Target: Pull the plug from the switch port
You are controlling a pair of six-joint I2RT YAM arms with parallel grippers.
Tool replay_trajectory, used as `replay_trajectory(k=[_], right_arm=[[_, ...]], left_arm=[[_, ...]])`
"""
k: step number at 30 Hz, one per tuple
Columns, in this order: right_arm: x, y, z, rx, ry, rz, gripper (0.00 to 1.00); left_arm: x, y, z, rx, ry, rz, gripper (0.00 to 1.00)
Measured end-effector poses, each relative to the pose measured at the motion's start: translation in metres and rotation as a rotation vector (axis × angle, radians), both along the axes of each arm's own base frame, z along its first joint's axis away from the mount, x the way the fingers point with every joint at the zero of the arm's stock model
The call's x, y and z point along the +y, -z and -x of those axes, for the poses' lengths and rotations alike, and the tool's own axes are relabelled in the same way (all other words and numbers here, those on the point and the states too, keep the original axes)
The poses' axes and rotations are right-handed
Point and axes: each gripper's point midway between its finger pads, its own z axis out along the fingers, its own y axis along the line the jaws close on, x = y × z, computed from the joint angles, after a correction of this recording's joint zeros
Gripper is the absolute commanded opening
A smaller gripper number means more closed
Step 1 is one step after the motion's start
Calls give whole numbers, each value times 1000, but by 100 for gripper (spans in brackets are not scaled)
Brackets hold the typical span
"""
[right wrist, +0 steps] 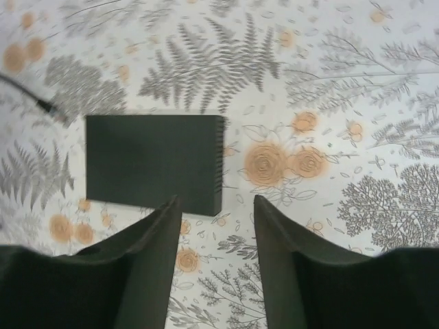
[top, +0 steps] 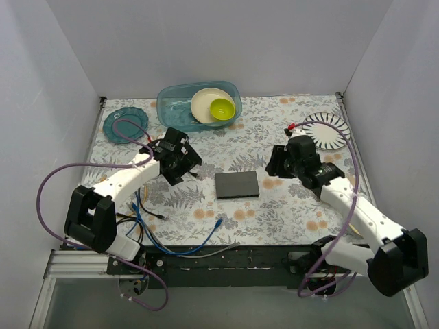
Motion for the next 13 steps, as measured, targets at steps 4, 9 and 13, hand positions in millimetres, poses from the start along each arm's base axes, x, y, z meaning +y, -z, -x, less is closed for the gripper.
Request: replay_trajectory(k=[4, 9, 13], right_arm=[[34, -38, 30, -159, -144, -50, 98], [50, -66, 55, -297, -246, -27, 99], [42, -51, 58, -278, -253, 84, 99]], left_arm=[[-3, -17, -2, -62, 76, -5, 98], [-8, -22, 4, -105, 173, -19, 98], [-16, -21, 9, -119, 233, -25, 98]])
